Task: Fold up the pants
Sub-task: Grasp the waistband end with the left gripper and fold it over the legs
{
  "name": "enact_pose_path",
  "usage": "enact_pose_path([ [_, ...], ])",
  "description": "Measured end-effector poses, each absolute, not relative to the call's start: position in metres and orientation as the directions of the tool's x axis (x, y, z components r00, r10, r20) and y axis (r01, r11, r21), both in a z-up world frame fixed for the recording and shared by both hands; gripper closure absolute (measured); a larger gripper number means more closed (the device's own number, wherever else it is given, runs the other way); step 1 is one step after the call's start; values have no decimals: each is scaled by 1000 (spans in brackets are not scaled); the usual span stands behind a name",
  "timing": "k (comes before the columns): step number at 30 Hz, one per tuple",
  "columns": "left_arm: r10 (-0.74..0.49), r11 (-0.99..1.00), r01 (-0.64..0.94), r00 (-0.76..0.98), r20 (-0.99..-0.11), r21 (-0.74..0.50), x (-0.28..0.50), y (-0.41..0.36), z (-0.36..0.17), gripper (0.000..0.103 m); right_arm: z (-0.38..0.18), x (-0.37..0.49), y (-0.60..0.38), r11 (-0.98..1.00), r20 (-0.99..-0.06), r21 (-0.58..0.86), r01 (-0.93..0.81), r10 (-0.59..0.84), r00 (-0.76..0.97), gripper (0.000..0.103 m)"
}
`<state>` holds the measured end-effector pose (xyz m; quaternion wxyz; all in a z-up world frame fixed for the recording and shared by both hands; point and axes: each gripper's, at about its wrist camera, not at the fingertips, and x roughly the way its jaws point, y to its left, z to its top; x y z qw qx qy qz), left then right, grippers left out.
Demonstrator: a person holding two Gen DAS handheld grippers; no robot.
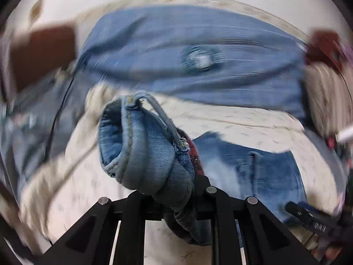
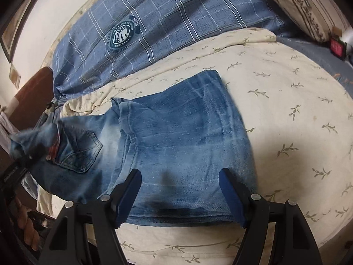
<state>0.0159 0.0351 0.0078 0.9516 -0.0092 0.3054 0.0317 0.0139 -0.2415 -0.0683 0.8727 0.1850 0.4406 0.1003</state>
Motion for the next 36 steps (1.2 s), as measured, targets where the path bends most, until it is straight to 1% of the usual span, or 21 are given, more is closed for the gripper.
enact_pose_path([
  [4,24,975,95,854,-519,202,9,-25,17,86,-70,14,-247,896,-723,445,-4,362,589,27],
  [7,-14,936,189,863,-505,296,6,-63,16,86,-72,13,-264,837,-678,547,21,428,598,27],
  [10,-62,886,289,848,-526,361,4,-100,5,86,-73,11,-286,754,-614,654,56,487,622,27],
  [12,-84,857,338,836,-542,389,3,-117,-4,86,-74,10,-298,715,-582,695,75,500,641,27],
  [15,-115,802,427,797,-593,418,-2,-144,-22,86,-77,5,-318,646,-534,756,108,513,671,27],
  [17,-133,792,471,754,-643,389,3,-150,-34,85,-85,1,-336,572,-502,805,157,515,695,27],
  [18,-139,781,503,717,-683,370,9,-156,-42,82,-88,0,-343,548,-497,817,180,511,702,27],
  [20,-207,795,551,641,-739,255,18,-155,-48,77,-95,-5,-357,485,-476,846,221,500,724,27],
  [22,-271,814,563,584,-765,143,21,-146,-41,67,-97,-10,-368,453,-460,859,239,476,750,27],
  [23,-319,820,566,574,-754,84,16,-138,-34,63,-96,-13,-373,444,-451,863,241,465,762,27],
  [24,-356,822,568,564,-745,38,14,-131,-27,56,-94,-14,-375,442,-448,864,241,456,769,27],
  [25,-415,824,564,545,-729,-47,11,-117,-15,52,-93,-16,-376,443,-444,864,239,448,776,27],
  [26,-446,826,555,541,-713,-96,8,-106,-6,49,-91,-16,-375,447,-446,862,239,446,776,27],
  [27,-468,828,545,550,-692,-128,7,-97,1,43,-89,-16,-376,454,-444,860,232,444,778,27],
  [28,-482,836,527,576,-660,-152,3,-82,11,40,-85,-17,-374,470,-443,855,221,437,783,27],
  [30,-459,870,463,635,-622,-169,0,-54,21,38,-73,-17,-369,524,-441,831,187,415,796,27],
  [32,-383,918,357,697,-606,-169,7,-27,22,34,-57,-17,-360,581,-439,802,141,413,798,27],
  [34,-285,957,250,709,-645,-149,19,-9,10,33,-47,-18,-348,594,-418,802,67,478,772,27],
  [36,-260,965,214,694,-671,-152,27,1,-2,33,-38,-16,-329,568,-375,822,-31,583,721,27],
])
